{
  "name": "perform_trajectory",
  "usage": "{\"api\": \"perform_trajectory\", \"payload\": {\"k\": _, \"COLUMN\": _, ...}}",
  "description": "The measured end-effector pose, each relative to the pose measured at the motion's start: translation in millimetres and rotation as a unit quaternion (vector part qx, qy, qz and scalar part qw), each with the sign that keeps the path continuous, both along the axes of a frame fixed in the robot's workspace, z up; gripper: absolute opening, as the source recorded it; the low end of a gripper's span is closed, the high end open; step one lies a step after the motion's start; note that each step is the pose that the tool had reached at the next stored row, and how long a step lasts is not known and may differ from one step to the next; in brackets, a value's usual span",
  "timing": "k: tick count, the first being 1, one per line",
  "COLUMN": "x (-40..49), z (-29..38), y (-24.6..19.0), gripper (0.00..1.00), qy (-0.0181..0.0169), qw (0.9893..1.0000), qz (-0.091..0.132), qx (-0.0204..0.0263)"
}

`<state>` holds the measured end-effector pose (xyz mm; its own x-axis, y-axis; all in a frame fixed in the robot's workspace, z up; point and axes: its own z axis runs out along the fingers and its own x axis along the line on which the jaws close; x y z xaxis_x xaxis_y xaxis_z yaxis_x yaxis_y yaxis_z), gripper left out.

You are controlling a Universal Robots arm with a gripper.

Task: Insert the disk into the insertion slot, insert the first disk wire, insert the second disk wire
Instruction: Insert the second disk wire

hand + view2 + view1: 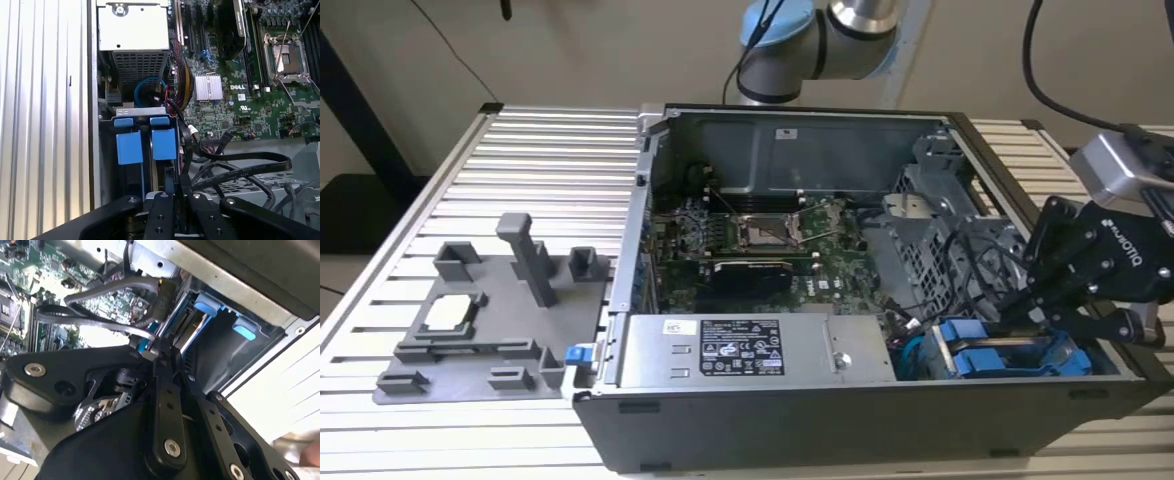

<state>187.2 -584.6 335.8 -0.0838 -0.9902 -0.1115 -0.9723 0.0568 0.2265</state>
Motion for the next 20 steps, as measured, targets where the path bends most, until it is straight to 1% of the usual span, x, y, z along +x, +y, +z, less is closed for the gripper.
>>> {"api": "perform_trajectory", "payload": {"k": 6, "x": 0.8, "z": -1.8, "y": 0.0, "gripper": 0.16, "qy": 0.0003, "qw": 1.0000, "qz": 0.000, "qx": -0.0001}}
{"api": "perform_trajectory", "payload": {"k": 8, "x": 0.8, "z": -1.8, "y": -0.2, "gripper": 0.18, "qy": 0.0004, "qw": 1.0000, "qz": 0.000, "qx": 0.0014}}
{"api": "perform_trajectory", "payload": {"k": 9, "x": 0.9, "z": -0.6, "y": -0.2, "gripper": 0.18, "qy": 0.0003, "qw": 1.0000, "qz": 0.000, "qx": 0.0022}}
{"api": "perform_trajectory", "payload": {"k": 10, "x": 0.9, "z": 1.4, "y": -0.2, "gripper": 0.24, "qy": 0.0003, "qw": 1.0000, "qz": 0.000, "qx": 0.0030}}
{"api": "perform_trajectory", "payload": {"k": 12, "x": 0.9, "z": 6.4, "y": -0.2, "gripper": 0.24, "qy": 0.0003, "qw": 1.0000, "qz": 0.000, "qx": 0.0042}}
{"api": "perform_trajectory", "payload": {"k": 15, "x": 0.9, "z": 18.1, "y": -0.3, "gripper": 0.24, "qy": 0.0003, "qw": 1.0000, "qz": 0.000, "qx": 0.0046}}
{"api": "perform_trajectory", "payload": {"k": 16, "x": 0.9, "z": 21.0, "y": -0.3, "gripper": 0.24, "qy": 0.0002, "qw": 1.0000, "qz": 0.000, "qx": 0.0047}}
{"api": "perform_trajectory", "payload": {"k": 17, "x": 0.8, "z": 22.6, "y": -0.2, "gripper": 0.24, "qy": -0.0006, "qw": 1.0000, "qz": 0.000, "qx": 0.0047}}
{"api": "perform_trajectory", "payload": {"k": 18, "x": 0.8, "z": 22.6, "y": -0.2, "gripper": 0.24, "qy": -0.0043, "qw": 1.0000, "qz": 0.000, "qx": 0.0053}}
{"api": "perform_trajectory", "payload": {"k": 20, "x": 0.9, "z": 22.7, "y": -0.2, "gripper": 0.24, "qy": -0.0210, "qw": 0.9998, "qz": 0.000, "qx": 0.0064}}
